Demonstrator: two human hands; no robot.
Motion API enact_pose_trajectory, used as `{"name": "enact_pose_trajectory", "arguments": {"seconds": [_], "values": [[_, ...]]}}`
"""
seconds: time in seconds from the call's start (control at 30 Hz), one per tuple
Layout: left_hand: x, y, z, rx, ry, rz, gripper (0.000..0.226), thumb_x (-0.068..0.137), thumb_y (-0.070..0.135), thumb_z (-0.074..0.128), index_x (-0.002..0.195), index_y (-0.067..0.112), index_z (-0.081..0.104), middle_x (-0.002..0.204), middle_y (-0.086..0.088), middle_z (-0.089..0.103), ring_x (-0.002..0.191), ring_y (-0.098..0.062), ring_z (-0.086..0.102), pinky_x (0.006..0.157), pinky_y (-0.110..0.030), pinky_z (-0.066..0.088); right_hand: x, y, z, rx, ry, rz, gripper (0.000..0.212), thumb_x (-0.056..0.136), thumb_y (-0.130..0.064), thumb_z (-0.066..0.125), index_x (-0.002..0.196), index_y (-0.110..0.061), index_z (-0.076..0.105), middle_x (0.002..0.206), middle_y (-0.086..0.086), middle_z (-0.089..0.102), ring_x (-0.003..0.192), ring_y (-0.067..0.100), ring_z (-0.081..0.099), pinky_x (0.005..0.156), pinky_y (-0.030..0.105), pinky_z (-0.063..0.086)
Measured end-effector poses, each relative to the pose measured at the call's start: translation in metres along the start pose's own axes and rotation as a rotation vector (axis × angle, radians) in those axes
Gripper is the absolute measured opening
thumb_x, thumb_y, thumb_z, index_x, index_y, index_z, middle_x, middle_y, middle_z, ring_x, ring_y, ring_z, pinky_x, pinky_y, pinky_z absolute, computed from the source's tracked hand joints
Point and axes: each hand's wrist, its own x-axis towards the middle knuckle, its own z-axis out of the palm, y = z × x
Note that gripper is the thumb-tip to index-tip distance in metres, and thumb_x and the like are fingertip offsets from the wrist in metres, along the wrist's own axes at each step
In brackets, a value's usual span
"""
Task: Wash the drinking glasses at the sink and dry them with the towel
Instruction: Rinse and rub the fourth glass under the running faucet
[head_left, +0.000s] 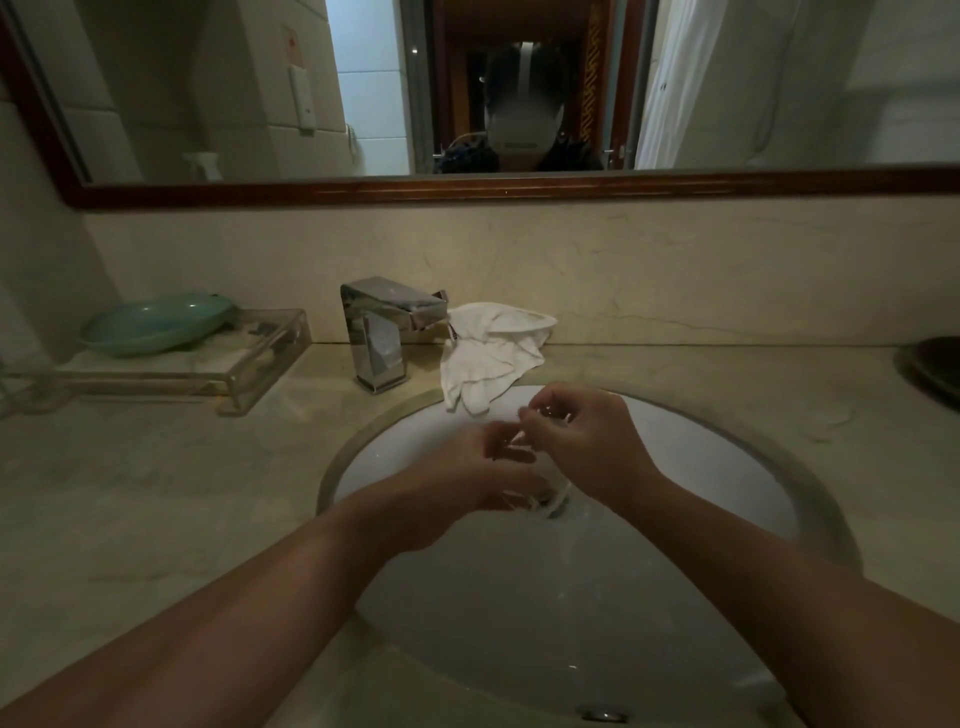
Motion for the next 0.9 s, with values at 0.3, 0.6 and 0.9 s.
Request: {"name": "enact_pose_trajectory", "arguments": {"seconds": [0.3, 0.6, 0.9], "values": [[-0.003, -0.003, -0.004, 0.076, 0.242, 0.030, 0.054, 0.070, 0.021, 0.094, 0.116, 0.030, 0.067, 0.115, 0.005, 0.070, 0.100, -0.017, 0.072, 0.076, -0.037, 0.065, 0.014, -0.012, 0.002, 0.346, 0.072, 0.210, 0.032, 0.104, -0.020, 0.041, 0.090, -0.012, 0.068, 0.082, 0.012, 0.071, 0.058, 0.017, 0.060, 0.043, 0.022, 0.042], [0.006, -0.012, -0.034, -0.237, 0.404, -0.025, 0.022, 0.078, 0.022, 0.088, 0.095, 0.024, 0.074, 0.077, 0.010, 0.070, 0.072, -0.005, 0.062, 0.071, -0.026, 0.050, 0.104, -0.048, 0.045, 0.327, -0.190, 0.231, 0.032, 0.100, -0.018, 0.060, 0.131, -0.026, 0.058, 0.099, 0.008, 0.072, 0.052, 0.019, 0.065, 0.040, 0.027, 0.044], [0.026, -0.016, -0.049, -0.276, 0.499, -0.040, 0.032, 0.071, 0.013, 0.093, 0.098, 0.017, 0.077, 0.069, 0.003, 0.069, 0.060, -0.014, 0.058, 0.065, -0.030, 0.050, 0.147, -0.059, 0.080, 0.283, -0.043, 0.254, 0.012, 0.100, -0.007, 0.058, 0.099, -0.010, 0.069, 0.083, 0.016, 0.069, 0.033, 0.018, 0.054, 0.030, 0.021, 0.034]]}}
